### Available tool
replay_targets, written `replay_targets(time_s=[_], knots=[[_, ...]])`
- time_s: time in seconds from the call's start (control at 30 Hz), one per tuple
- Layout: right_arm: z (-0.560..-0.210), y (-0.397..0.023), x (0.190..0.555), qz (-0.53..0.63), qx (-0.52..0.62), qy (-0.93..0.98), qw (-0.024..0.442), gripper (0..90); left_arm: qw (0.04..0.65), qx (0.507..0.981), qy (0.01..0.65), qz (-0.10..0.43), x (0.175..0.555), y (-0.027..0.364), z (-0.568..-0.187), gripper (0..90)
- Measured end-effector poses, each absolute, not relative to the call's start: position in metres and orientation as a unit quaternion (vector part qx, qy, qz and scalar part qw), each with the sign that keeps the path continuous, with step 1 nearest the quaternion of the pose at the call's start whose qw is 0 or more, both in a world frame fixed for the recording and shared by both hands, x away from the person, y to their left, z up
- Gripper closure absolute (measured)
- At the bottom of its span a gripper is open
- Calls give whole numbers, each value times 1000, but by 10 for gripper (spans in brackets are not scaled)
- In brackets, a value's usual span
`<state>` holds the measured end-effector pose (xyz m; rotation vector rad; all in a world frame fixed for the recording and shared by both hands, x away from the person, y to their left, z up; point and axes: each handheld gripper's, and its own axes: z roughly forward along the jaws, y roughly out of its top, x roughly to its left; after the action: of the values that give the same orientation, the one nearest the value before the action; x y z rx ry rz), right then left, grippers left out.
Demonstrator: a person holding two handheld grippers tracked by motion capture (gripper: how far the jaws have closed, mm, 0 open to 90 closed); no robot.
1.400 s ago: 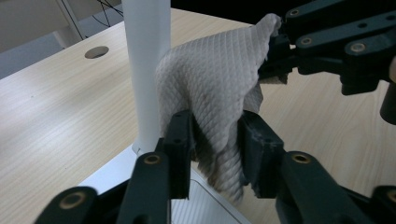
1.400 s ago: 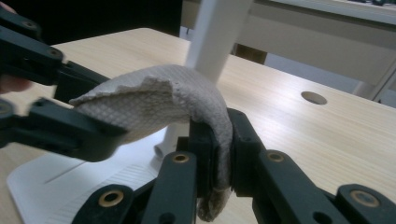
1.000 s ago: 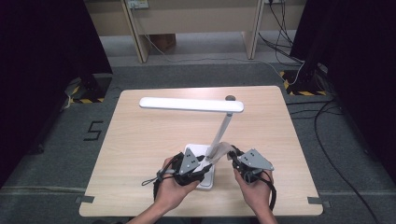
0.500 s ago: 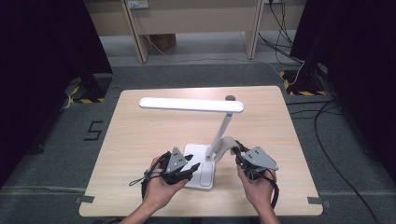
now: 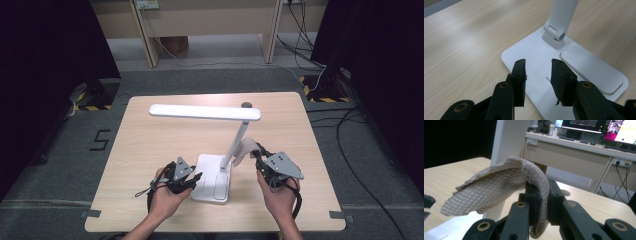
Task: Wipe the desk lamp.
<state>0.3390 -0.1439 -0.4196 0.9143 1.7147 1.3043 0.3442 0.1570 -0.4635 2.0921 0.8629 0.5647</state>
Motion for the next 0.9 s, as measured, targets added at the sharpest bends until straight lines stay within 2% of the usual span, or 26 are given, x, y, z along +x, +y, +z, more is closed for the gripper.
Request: replay_targets(time_s=[0.5,0.9], knots=[[-382,-144,348,523,343,659,418,820,377,845,315,211,351,153,-472,652],[-358,-142,348,535,336,644,432,820,387,843,314,200,352,155,-475,651]])
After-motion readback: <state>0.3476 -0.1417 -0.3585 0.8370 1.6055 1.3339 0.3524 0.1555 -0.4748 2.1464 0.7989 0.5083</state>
